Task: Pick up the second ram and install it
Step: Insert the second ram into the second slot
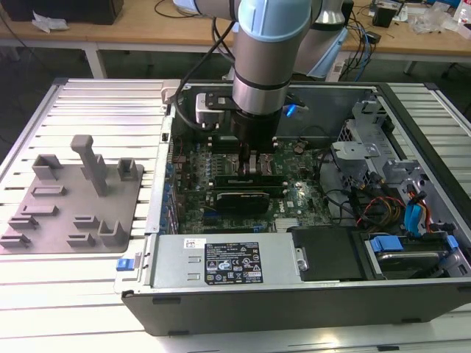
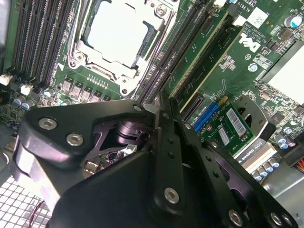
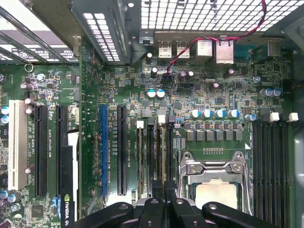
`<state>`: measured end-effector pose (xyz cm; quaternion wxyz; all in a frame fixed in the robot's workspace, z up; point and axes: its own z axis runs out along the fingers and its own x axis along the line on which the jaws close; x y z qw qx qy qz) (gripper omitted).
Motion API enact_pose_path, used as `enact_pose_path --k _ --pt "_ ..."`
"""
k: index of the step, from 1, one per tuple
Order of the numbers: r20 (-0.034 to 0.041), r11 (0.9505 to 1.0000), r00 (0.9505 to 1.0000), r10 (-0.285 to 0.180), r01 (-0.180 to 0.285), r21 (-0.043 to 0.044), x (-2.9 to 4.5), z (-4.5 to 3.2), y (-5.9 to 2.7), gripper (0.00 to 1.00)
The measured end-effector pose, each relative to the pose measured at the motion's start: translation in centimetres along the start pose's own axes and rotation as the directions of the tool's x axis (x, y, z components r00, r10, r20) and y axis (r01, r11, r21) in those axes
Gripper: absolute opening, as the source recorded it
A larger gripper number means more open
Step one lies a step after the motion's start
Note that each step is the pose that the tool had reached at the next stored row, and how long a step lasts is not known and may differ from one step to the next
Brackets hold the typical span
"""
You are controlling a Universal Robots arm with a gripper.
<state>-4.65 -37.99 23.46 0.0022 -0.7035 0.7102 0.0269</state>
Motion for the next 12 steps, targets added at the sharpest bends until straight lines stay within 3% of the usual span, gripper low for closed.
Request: enact_pose_path --k 8,12 --pt "-0.0002 1.0 1.0 0.0 0.0 0.0 0.02 0.4 -0.01 0.09" --pt "0.0 1.0 1.0 0.0 0.0 0.0001 0.0 0.01 -0.01 0.09"
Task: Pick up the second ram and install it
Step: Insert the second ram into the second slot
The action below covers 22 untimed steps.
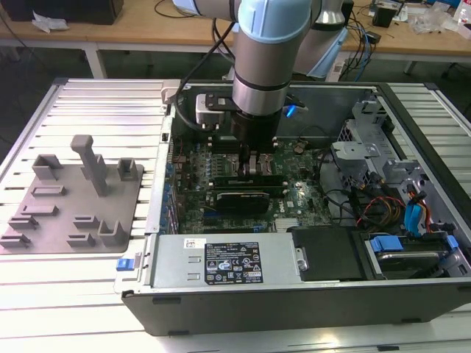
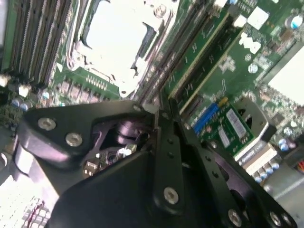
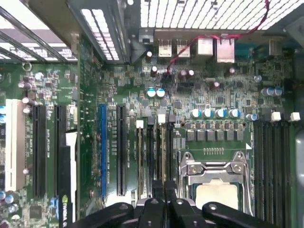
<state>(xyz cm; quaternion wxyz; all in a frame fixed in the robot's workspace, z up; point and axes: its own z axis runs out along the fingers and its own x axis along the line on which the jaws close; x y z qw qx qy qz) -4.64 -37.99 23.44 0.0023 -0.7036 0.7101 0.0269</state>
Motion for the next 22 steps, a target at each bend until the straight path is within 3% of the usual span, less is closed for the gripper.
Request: enact_pose_path --k 9,12,22 --pt "0.0 1.0 1.0 0.0 0.0 0.0001 -0.01 -0.18 0.01 0.09" --pt "0.0005 1.0 1.0 0.001 -0.001 -0.0073 -0.01 -0.21 0.02 0.09" --pt "0.0007 0.9999 1.0 0.001 -0.001 -0.0106 0.0 -0.03 0.0 0.09"
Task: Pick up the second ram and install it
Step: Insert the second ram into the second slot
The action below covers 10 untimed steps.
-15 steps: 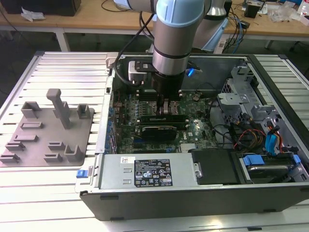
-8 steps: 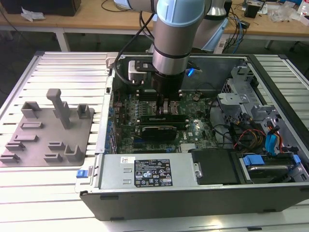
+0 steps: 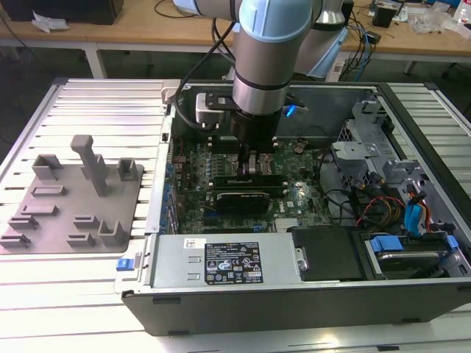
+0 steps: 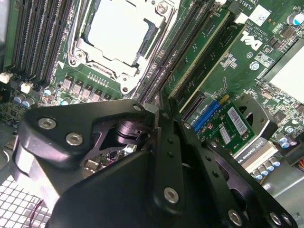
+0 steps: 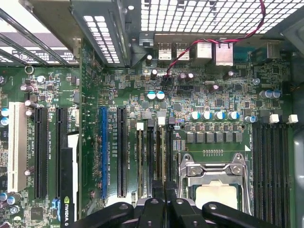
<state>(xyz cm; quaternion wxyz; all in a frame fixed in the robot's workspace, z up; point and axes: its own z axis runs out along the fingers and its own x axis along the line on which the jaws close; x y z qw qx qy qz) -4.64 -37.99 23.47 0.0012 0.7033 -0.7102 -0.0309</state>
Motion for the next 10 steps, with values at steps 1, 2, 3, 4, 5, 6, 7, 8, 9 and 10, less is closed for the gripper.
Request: enact_pose_path --k 1,2,3,4,5,6,7,8,9,10 --pt "0.0 1.0 1.0 0.0 0.0 -0.0018 0.0 0.0 -0.01 0.09" --pt "-0.0001 1.0 1.0 0.0 0.0 -0.0027 0.0 0.0 0.0 0.09" --pt "-0.0001 1.0 1.0 0.0 0.0 -0.0035 0.0 0.0 0.0 0.09" --pt "0.0 1.0 1.0 0.0 0.0 -0.0035 0.0 0.02 -0.01 0.09" --pt "-0.0001 1.0 1.0 0.0 0.0 -0.0035 0.0 0.03 -0.01 0.09" --pt "0.0 1.0 1.0 0.0 0.0 -0.0035 0.0 0.06 -0.01 0.09" --pt "0.0 1.0 1.0 0.0 0.0 -0.0036 0.0 0.08 -0.01 0.09" --pt "0.0001 1.0 1.0 0.0 0.0 -0.0035 0.0 0.09 -0.02 0.09" --pt "0.0 1.0 1.0 0.0 0.0 -0.0036 0.01 0.11 -0.02 0.09" --pt "0.0002 1.0 1.0 0.0 0.0 -0.0035 0.0 0.2 -0.03 0.09"
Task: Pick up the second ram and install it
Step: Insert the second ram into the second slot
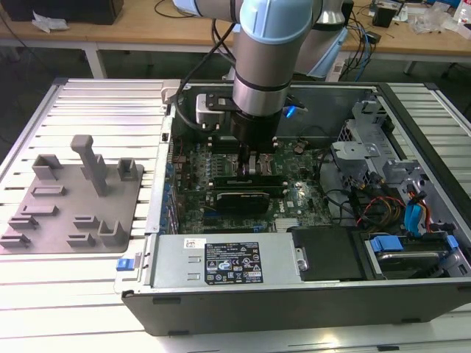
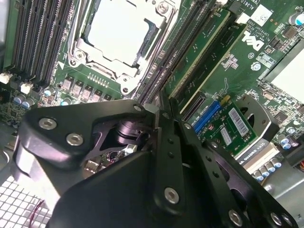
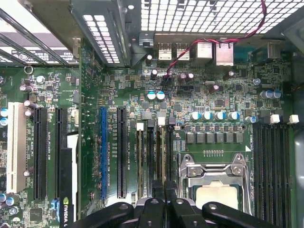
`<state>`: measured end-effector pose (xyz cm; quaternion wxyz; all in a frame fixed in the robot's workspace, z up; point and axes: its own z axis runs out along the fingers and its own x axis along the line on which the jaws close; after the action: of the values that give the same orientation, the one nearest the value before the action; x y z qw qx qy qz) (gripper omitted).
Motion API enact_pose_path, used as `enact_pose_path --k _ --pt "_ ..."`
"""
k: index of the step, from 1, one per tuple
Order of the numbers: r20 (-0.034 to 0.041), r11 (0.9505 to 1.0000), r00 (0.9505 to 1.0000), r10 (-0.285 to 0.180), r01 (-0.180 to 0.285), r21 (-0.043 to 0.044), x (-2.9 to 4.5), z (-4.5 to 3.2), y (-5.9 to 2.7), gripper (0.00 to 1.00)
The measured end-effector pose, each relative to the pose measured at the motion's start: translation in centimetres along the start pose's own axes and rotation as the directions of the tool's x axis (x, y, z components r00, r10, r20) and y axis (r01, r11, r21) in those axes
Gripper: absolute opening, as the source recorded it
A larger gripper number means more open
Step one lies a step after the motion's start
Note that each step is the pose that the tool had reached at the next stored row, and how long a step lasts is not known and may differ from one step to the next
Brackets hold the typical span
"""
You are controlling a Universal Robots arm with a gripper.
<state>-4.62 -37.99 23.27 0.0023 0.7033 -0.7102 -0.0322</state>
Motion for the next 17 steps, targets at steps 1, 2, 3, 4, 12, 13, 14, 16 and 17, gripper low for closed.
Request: enact_pose_path --k 1,2,3,4,12,13,14,16,17 --pt "-0.0002 1.0 1.0 0.0 0.0 -0.0003 0.01 0.08 0.0 0.09" --pt "-0.0004 1.0 1.0 0.0 0.0 -0.0006 0.01 0.11 0.0 0.09" --pt "-0.0002 1.0 1.0 0.0 0.0 -0.0005 0.01 0.25 -0.01 0.09" --pt "-0.0003 1.0 1.0 0.0 0.0 -0.0014 0.02 0.34 -0.02 0.09" --pt "-0.0003 1.0 1.0 0.0 0.0 -0.0019 0.01 0.16 -0.02 0.16" --pt "-0.0003 1.0 1.0 0.0 0.0 -0.0019 -0.01 -0.11 -0.01 0.16" --pt "-0.0004 1.0 1.0 0.0 0.0 -0.002 -0.02 -0.37 0.0 0.16" --pt "-0.0001 1.0 1.0 0.0 0.0 -0.0019 -0.04 -0.89 0.03 0.16" --pt "-0.0003 1.0 1.0 0.0 0.0 -0.0019 -0.05 -1.11 0.04 0.16"
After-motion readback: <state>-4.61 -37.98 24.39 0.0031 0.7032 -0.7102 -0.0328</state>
